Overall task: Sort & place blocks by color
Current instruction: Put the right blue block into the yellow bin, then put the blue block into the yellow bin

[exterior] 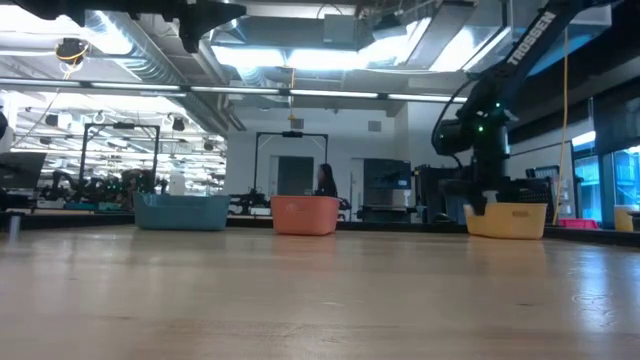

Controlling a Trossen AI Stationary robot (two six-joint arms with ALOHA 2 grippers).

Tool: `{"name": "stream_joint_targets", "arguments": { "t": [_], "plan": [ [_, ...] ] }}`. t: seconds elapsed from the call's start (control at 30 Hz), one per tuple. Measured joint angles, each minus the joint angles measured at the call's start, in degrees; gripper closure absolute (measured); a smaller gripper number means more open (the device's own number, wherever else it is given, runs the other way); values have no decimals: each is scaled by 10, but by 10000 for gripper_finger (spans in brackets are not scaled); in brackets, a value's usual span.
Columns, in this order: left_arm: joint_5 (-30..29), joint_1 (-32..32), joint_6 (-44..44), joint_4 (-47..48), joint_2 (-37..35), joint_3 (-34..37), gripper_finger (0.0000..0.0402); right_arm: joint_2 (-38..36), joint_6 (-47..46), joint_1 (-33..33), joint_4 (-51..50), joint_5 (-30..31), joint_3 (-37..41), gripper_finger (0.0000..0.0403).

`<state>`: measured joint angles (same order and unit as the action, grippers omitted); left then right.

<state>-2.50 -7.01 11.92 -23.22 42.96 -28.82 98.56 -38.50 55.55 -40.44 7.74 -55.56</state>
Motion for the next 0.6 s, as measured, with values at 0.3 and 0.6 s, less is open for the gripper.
{"name": "stream_joint_targets", "arguments": {
  "t": [0.3,0.6],
  "plan": [
    [-8,0,1,0,0,0,191,-2,5,0,-22,2,-23,148],
    [-5,0,1,0,0,0,191,-33,91,-3,-125,2,-82,77]
  ]
}}
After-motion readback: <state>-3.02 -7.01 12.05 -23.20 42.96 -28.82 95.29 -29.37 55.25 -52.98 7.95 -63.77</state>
